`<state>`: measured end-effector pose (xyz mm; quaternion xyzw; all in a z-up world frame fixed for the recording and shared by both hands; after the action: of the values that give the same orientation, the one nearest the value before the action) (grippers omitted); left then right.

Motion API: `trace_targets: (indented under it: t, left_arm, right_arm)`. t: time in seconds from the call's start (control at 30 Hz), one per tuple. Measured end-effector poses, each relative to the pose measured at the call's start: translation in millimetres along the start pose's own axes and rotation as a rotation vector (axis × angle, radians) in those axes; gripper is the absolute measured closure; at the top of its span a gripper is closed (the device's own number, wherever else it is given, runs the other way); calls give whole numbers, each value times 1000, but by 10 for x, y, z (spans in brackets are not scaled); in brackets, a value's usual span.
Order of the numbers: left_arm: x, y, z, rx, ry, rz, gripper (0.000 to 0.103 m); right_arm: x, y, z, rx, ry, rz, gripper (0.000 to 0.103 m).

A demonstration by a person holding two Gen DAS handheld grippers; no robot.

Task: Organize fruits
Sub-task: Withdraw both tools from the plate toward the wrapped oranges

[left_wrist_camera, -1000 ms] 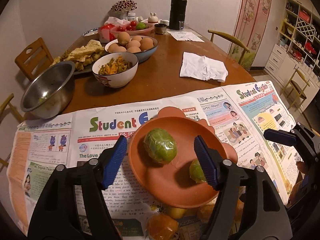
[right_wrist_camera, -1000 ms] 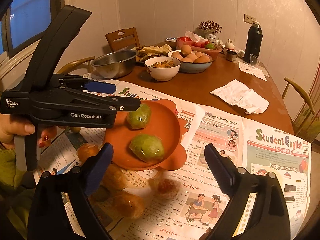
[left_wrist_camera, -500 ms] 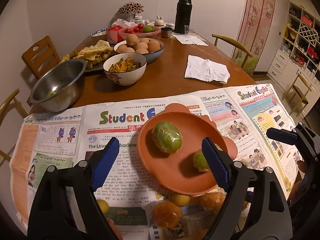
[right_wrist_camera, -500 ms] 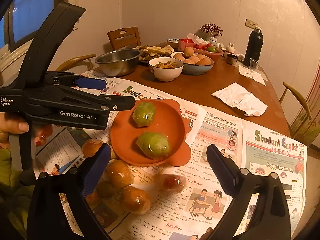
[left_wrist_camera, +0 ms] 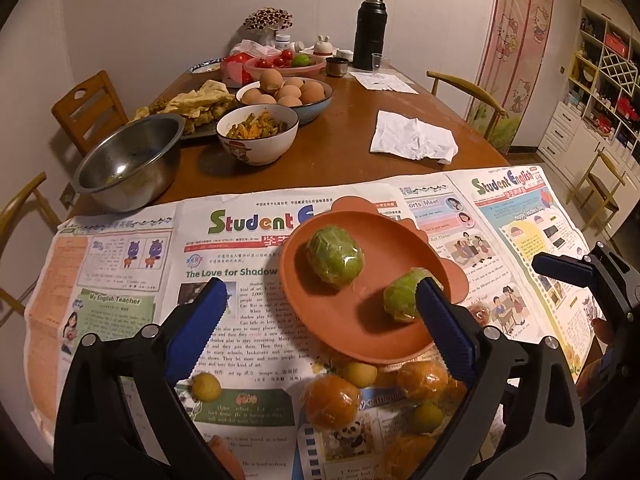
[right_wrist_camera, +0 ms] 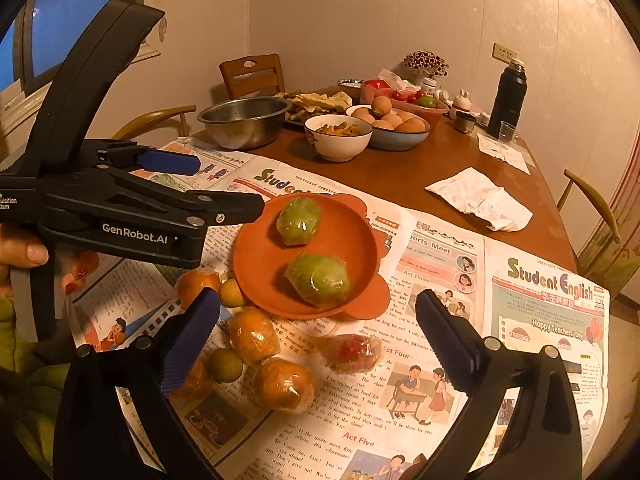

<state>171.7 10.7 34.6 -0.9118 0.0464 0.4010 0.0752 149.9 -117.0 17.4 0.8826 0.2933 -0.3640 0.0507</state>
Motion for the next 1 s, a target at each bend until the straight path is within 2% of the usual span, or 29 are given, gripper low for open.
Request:
trace_targets:
  t: [1.0]
  left_arm:
    - [-140, 77, 460, -14, -40, -6, 10]
  right_arm:
    - [-82, -103, 259, -16, -30, 3, 5]
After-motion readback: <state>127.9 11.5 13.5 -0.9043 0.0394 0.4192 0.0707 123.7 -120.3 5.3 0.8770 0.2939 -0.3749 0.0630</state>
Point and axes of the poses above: each gripper's, at about its wrist camera, not at the fingertips, and x roughly the way its jaws point, y to its right, z to its underside, the point moved 3 cm from there along x, roughly the way its jaws point, and after that the axes turned 12 degrees about x, right-handed, at the moved point
